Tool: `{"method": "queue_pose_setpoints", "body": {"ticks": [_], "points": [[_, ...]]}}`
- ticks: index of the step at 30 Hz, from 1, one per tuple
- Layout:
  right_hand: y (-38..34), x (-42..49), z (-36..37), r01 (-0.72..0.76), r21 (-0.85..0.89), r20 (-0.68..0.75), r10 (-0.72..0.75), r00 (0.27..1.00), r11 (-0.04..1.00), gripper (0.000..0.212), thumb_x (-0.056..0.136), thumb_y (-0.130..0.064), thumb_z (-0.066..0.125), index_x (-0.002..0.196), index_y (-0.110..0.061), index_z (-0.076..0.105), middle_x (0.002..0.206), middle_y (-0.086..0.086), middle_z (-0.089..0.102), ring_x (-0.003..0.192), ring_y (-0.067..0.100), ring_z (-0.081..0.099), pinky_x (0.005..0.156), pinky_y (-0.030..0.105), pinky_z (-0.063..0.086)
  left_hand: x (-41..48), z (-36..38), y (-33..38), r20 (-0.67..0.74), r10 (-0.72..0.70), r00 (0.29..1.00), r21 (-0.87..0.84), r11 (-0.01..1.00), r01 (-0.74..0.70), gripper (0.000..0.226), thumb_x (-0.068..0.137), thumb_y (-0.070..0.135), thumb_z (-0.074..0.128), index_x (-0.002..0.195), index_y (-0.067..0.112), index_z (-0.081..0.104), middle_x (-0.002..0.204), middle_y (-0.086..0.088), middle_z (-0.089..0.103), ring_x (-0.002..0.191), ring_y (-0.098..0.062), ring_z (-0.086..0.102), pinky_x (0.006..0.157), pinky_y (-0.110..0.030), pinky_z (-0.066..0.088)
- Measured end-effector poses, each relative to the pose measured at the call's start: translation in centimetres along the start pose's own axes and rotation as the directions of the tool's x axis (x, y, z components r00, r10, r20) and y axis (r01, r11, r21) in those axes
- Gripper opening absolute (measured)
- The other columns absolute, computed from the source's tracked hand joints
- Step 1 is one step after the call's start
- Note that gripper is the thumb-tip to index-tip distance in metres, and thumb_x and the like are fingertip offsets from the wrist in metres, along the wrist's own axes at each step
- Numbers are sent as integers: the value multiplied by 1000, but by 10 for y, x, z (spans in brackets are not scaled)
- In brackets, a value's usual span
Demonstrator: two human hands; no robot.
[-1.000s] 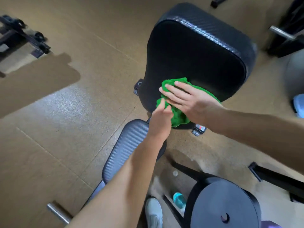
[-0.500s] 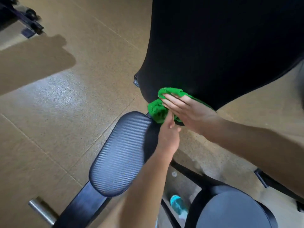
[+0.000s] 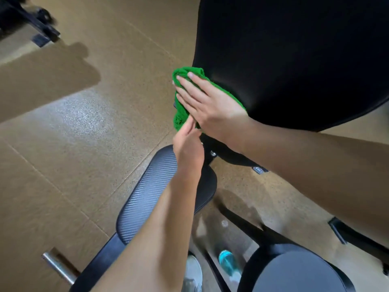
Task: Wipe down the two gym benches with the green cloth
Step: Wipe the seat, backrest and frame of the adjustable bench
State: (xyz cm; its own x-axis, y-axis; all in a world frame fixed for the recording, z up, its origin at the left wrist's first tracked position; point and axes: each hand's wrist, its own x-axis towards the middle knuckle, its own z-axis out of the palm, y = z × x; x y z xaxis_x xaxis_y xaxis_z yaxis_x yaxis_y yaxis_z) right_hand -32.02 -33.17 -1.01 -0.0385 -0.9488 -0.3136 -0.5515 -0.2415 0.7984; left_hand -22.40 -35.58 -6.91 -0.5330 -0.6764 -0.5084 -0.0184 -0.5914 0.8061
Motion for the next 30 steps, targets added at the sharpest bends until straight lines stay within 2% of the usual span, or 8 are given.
{"method": "queue_pose_setpoints", "body": {"ticks": [5,9,13,17,21,24,27,30], "points": [[-66,-25,26,104,76,124,-112,986,992,66,103,-32,14,153,7,-4,163,22,-6,151,37,-9,120,51,-6,7,-17,-66,2,-251,968,139,959,249,47,85,-5,47,86,30,78,94,3,73,95,-15,63,91,-31,47],[-81,-76,28,223,134,274,-252,928,966,67,103,-30,14,149,10,-15,161,24,-18,149,40,-18,117,52,-13,-22,-13,-88,182,-424,887,319,879,354,31,89,-5,52,86,20,70,83,3,73,98,-18,67,101,-39,48],[-52,-82,13,181,176,258,-223,940,968,67,102,-28,17,151,6,-13,161,22,-21,147,40,-22,113,54,-18,-17,-11,-54,69,-131,989,471,878,84,32,85,5,49,89,25,73,107,-3,70,107,-18,63,103,-39,47],[-18,-28,1,46,146,89,-60,994,988,62,101,-26,12,154,2,-4,164,19,-9,151,36,-9,112,53,-17,22,-11,7,-43,93,995,340,938,-73,31,72,13,45,59,30,67,79,0,63,78,-16,55,78,-35,44],[-22,33,9,35,98,27,-37,999,995,61,103,-33,18,154,2,14,164,18,12,152,38,6,119,55,-6,52,-11,10,-156,18,988,117,993,1,24,76,16,53,98,18,63,102,-9,70,94,-24,68,86,-38,55],[-55,36,28,70,56,74,-74,995,996,68,102,-39,18,155,3,9,165,18,7,152,38,-1,119,56,-9,52,-15,-20,-83,-151,985,-15,989,150,31,90,16,50,120,18,57,109,-6,69,94,-20,68,82,-31,57],[-95,0,42,183,67,162,-192,968,981,69,102,-38,18,155,4,1,164,20,-5,151,39,-11,117,55,-14,40,-23,-67,72,-400,914,-25,915,403,34,98,9,35,117,21,61,120,-6,68,120,-21,61,107,-36,45],[-120,-46,48,245,175,282,-287,916,954,67,103,-32,20,153,6,-4,163,23,-12,149,41,-16,115,56,-15,21,-20,-106,140,-555,820,-43,824,565,37,99,-2,34,122,14,59,122,-10,67,122,-20,59,113,-37,40]]}}
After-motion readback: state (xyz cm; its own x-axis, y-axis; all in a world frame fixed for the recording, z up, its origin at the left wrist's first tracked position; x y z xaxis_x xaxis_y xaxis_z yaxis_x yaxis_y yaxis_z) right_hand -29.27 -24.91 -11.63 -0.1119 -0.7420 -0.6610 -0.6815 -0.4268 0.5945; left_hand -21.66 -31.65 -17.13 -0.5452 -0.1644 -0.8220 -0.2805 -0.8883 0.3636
